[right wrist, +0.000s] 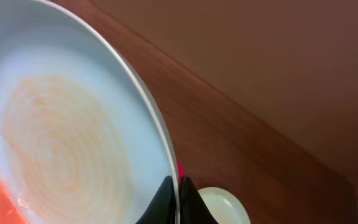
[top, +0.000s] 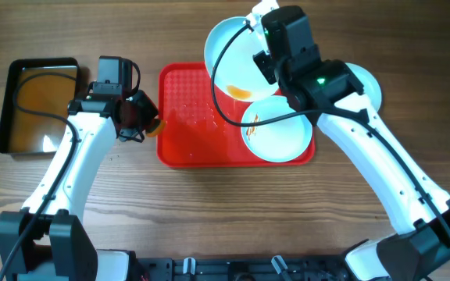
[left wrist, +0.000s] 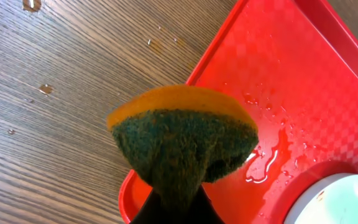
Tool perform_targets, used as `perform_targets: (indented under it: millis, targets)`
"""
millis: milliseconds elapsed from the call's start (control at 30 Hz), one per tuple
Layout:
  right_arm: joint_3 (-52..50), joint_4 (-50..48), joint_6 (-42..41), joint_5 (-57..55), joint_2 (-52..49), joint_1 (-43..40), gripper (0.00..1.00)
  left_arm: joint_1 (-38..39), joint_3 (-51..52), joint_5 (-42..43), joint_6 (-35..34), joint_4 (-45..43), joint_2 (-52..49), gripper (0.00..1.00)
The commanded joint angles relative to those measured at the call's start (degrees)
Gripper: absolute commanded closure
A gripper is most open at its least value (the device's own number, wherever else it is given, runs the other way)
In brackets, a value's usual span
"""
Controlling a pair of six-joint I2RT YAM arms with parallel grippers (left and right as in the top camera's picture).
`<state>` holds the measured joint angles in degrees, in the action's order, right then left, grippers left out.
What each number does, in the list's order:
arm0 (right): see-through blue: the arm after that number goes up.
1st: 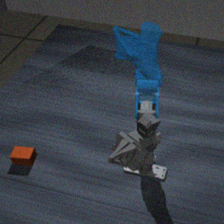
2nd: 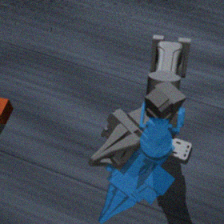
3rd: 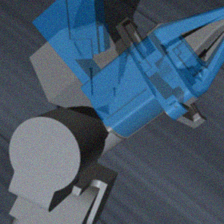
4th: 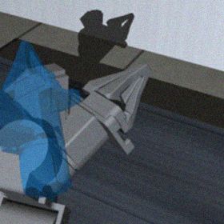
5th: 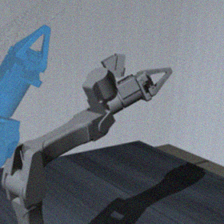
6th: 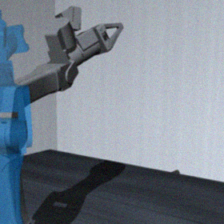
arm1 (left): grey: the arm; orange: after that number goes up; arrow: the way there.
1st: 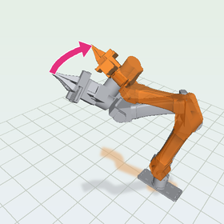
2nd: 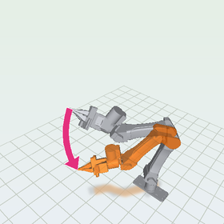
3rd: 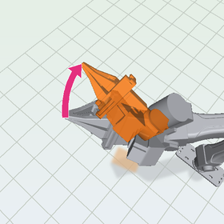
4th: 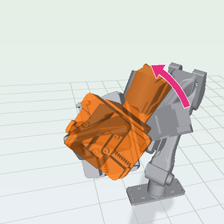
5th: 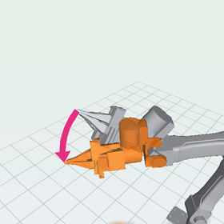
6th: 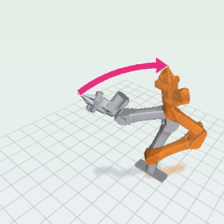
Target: Clean dirty plates on tray and stack at the side
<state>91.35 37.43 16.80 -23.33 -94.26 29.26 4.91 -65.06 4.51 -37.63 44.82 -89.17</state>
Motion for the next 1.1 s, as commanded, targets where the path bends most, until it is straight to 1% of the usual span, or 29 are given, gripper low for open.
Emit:
perform_targets:
  millis: [0,133,233,300,400,533,600,633,667,733,833,867,933,1000,1067]
  targets:
    - [1.27,-2.40,3.04,-8.72,-0.04,1.14,0.95,-0.20,0.22,1.27,-0.15,0.09,0.02,0.96]
    - [1.27,-9.40,16.39,-16.61,-0.04,6.21,0.96,-0.20,0.22,1.27,-0.15,0.04,0.02,0.96]
    - [1.27,-11.69,23.82,-18.29,-0.04,10.01,0.95,-0.20,0.22,1.25,-0.15,0.07,0.02,0.96]
    - [1.27,-11.76,25.03,-18.27,-0.04,12.15,0.96,-0.20,0.22,1.25,-0.15,0.07,0.02,0.96]
    - [1.25,-11.15,23.56,-18.25,-0.44,13.33,0.96,-0.20,0.22,1.25,-0.15,0.07,0.02,0.96]
    - [1.16,-8.96,15.34,-17.77,-3.19,11.98,0.96,-0.20,0.22,1.22,-0.13,0.07,0.02,0.96]
    - [1.16,-5.77,5.16,-11.78,-5.75,9.75,0.96,-0.20,0.22,1.25,-0.13,0.07,0.02,0.96]
    - [1.16,-3.34,-2.64,-5.60,-7.37,7.96,0.96,-0.20,0.22,1.25,-0.13,0.07,0.02,0.96]
    - [1.16,-1.55,-6.69,0.61,-8.57,6.45,0.96,-0.20,0.22,1.22,-0.11,0.07,0.02,0.96]
    - [1.16,1.22,-14.60,17.31,-12.00,2.40,0.96,-0.20,0.22,1.22,-0.11,0.04,0.02,0.96]
    - [1.16,1.64,-23.93,34.91,-18.38,-2.73,0.96,-0.20,0.22,1.22,-0.09,-0.04,0.02,0.96]
    - [1.16,1.66,-25.42,37.92,-20.15,-3.28,0.96,-0.13,0.22,1.25,0.59,-0.17,0.02,0.96]
    - [1.16,1.75,-25.86,41.07,-23.98,-3.52,0.96,0.33,0.22,1.25,3.63,-0.33,0.02,0.96]
    - [1.16,1.60,-26.56,40.98,-28.96,-3.28,0.96,2.01,0.22,1.22,5.95,-1.16,0.02,0.96]
    - [1.16,1.03,-31.61,38.84,-31.32,-3.30,0.96,3.87,0.22,1.22,5.92,-2.82,0.02,0.96]
